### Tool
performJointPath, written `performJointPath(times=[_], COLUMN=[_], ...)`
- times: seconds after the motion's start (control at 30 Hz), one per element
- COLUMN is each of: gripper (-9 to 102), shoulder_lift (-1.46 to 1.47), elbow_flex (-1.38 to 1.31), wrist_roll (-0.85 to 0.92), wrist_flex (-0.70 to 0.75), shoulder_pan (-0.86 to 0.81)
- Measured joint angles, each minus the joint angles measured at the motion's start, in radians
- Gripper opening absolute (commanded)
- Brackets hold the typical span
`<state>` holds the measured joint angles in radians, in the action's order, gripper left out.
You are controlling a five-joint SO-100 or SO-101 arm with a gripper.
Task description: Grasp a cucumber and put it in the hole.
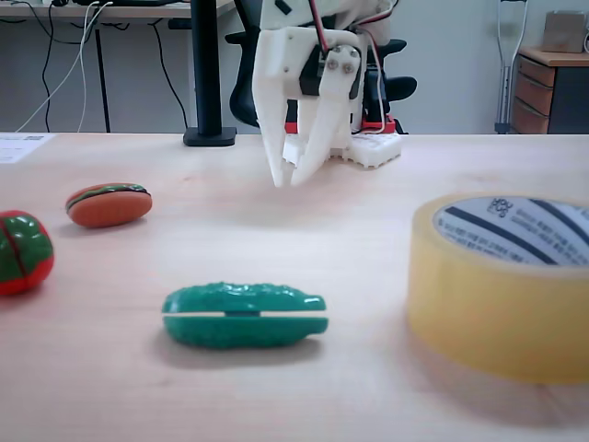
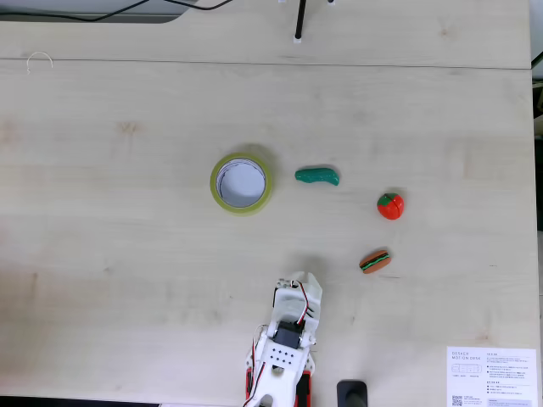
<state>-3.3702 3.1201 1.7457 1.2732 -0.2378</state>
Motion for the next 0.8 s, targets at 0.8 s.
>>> performJointPath(times=[0.8], gripper=[4], shoulder_lift=[0.054], elbow_flex=[-0.164], wrist_roll=[0.25], wrist_flex=[-0.218], shoulder_pan=[-0.037])
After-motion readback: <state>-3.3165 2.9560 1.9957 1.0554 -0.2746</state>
